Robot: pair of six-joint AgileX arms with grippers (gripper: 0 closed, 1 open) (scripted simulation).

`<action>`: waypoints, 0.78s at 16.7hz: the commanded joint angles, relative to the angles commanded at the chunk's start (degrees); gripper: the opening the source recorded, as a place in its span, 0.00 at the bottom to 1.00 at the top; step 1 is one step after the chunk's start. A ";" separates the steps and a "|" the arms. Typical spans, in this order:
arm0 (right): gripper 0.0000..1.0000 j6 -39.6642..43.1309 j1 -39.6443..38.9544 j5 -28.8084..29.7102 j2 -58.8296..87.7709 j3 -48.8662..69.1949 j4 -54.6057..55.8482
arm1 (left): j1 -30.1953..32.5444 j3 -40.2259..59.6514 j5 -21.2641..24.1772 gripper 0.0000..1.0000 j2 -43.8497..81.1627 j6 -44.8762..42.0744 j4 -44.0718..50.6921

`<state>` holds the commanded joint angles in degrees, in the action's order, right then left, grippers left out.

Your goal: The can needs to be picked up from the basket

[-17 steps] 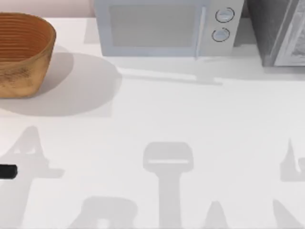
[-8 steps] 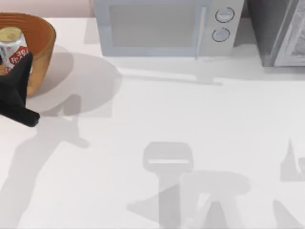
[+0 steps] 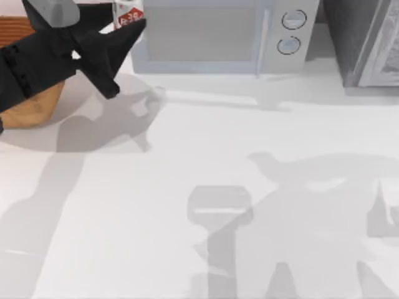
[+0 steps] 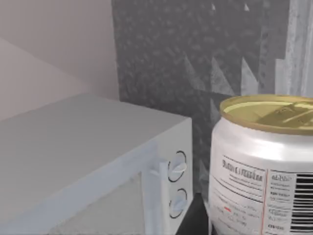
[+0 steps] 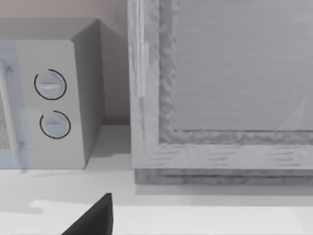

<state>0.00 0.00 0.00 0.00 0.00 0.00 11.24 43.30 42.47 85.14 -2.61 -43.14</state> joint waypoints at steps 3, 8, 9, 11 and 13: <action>1.00 0.00 0.00 0.00 0.00 0.00 0.00 | 1.52 7.29 8.32 0.00 15.15 -0.11 -7.77; 1.00 0.00 0.00 0.00 0.00 0.00 0.00 | 3.10 16.87 20.28 0.00 36.56 -0.12 -18.54; 1.00 0.00 0.00 0.00 0.00 0.00 0.00 | 3.31 18.40 22.30 0.00 40.16 -0.11 -20.32; 1.00 0.00 0.00 0.00 0.00 0.00 0.00 | 3.63 21.02 25.84 0.00 46.47 -0.08 -23.42; 1.00 0.00 0.00 0.00 0.00 0.00 0.00 | 3.86 23.19 28.89 0.00 51.79 -0.02 -26.03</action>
<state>0.00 0.00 0.00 0.00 0.00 0.00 15.09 66.49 71.36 136.93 -2.63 -69.17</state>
